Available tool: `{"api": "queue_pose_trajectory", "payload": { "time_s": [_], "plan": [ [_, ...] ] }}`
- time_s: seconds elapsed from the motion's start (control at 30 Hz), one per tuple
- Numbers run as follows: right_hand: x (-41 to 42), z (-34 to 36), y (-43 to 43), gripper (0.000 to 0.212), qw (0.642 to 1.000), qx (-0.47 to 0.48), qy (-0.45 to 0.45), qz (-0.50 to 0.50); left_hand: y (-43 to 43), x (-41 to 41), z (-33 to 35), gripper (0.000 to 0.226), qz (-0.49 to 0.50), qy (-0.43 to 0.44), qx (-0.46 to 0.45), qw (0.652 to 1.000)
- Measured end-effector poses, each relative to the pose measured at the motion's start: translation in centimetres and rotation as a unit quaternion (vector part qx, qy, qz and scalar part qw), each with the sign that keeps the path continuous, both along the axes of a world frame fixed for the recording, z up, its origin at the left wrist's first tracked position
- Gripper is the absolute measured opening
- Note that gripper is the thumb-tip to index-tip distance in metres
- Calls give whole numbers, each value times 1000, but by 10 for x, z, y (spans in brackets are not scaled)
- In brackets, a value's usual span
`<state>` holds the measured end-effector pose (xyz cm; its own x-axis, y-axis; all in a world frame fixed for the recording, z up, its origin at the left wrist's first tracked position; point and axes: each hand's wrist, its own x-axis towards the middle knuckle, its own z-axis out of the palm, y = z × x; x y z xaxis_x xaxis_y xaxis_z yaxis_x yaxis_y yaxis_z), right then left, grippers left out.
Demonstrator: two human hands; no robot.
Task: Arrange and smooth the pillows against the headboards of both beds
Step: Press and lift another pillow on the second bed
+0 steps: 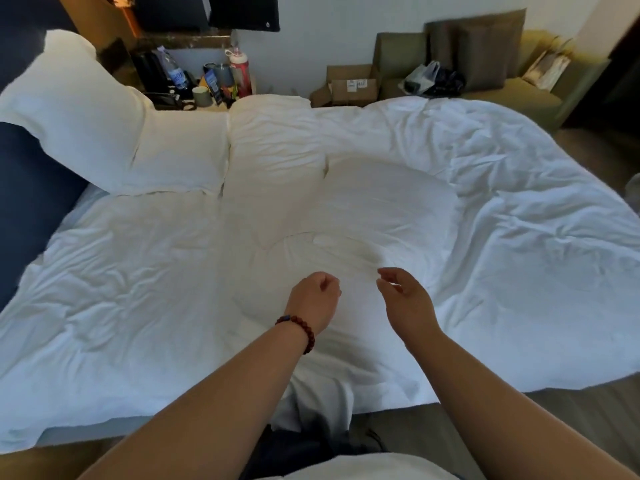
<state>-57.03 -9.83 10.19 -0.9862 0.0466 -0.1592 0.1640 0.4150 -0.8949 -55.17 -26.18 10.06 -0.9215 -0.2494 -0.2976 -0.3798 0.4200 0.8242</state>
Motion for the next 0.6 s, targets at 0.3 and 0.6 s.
{"api": "queue_pose_trajectory", "payload": {
  "time_s": [0.3, 0.6],
  "plan": [
    [-16, 5, 9, 21, 999, -46, -7, -19, -12, -28, 10, 18, 21, 22, -29, 999],
    [-79, 9, 38, 24, 999, -29, 0, -13, -7, -96, 24, 32, 22, 65, -44, 997]
  ]
}}
